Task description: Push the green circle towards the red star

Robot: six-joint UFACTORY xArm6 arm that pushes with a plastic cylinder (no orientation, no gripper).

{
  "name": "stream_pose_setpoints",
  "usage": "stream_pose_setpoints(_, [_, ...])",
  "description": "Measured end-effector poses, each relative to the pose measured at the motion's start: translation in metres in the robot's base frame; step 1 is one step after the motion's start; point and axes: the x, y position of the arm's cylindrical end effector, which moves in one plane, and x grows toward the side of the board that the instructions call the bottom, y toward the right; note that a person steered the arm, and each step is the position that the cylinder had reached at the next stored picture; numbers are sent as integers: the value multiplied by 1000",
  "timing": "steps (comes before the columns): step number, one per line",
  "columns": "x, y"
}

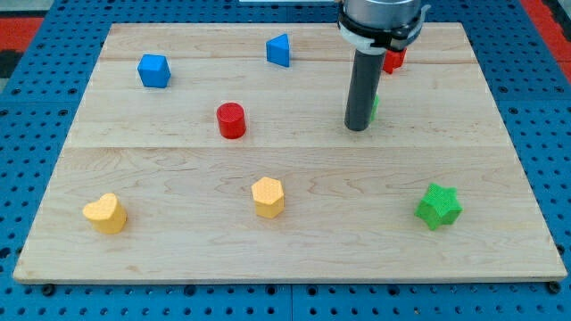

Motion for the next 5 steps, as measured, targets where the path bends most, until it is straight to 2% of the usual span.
stream_pose_setpoints(2, [-32,1])
stream_pose_setpoints(5, [-44,10])
